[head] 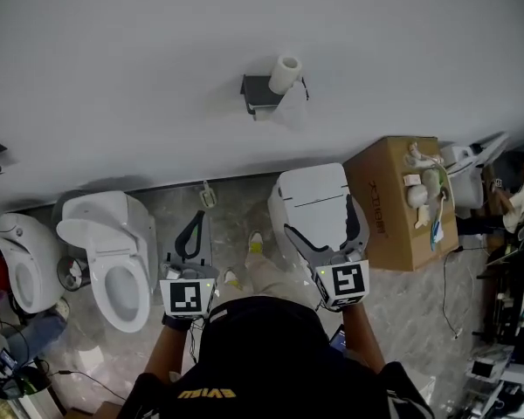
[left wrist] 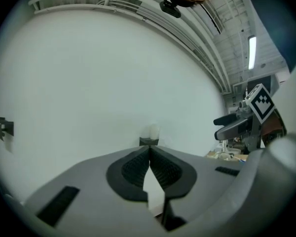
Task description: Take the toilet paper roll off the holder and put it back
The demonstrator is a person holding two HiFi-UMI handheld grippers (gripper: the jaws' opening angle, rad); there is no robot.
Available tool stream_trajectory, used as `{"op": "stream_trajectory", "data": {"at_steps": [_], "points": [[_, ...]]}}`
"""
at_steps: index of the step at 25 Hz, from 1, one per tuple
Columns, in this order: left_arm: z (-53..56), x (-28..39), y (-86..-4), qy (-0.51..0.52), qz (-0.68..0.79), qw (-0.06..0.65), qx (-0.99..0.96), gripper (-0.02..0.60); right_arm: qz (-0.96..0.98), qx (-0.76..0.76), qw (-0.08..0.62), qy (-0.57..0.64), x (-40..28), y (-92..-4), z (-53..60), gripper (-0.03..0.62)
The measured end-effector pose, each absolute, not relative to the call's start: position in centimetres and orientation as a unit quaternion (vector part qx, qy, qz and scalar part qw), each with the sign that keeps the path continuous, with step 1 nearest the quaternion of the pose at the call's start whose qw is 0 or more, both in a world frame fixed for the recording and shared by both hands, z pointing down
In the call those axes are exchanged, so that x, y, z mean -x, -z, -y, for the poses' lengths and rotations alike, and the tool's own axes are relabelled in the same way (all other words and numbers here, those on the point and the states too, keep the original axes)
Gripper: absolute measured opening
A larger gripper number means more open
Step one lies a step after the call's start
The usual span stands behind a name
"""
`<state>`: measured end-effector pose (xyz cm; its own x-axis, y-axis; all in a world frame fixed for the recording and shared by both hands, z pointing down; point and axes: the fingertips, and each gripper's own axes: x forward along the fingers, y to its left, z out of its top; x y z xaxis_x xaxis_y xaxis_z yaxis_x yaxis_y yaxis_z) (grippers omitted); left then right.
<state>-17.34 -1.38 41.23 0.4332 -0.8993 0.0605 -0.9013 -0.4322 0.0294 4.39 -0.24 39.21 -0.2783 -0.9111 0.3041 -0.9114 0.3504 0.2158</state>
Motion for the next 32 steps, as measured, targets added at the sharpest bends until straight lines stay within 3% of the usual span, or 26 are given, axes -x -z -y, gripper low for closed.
{"op": "stream_trajectory", "data": {"at_steps": [8,25,32], "points": [[6.3,14.7,-40.4,-0.003,0.523,0.018,-0.852,0.012,0.800,-0.574,0.174,0.005,-6.4,-39.0,5.9,0.584],[21.4,12.3,-38.5,-0.092,0.580,-0.029,-0.809,0.012,0.842,-0.523,0.133,0.021,-8.6,-41.1,24.6,0.584],[23.4,9.5,-39.2,-0.092,0.575,-0.006,-0.813,0.012,0.858,-0.502,0.108,0.002,-7.3,-41.9,28.3,0.584]]}}
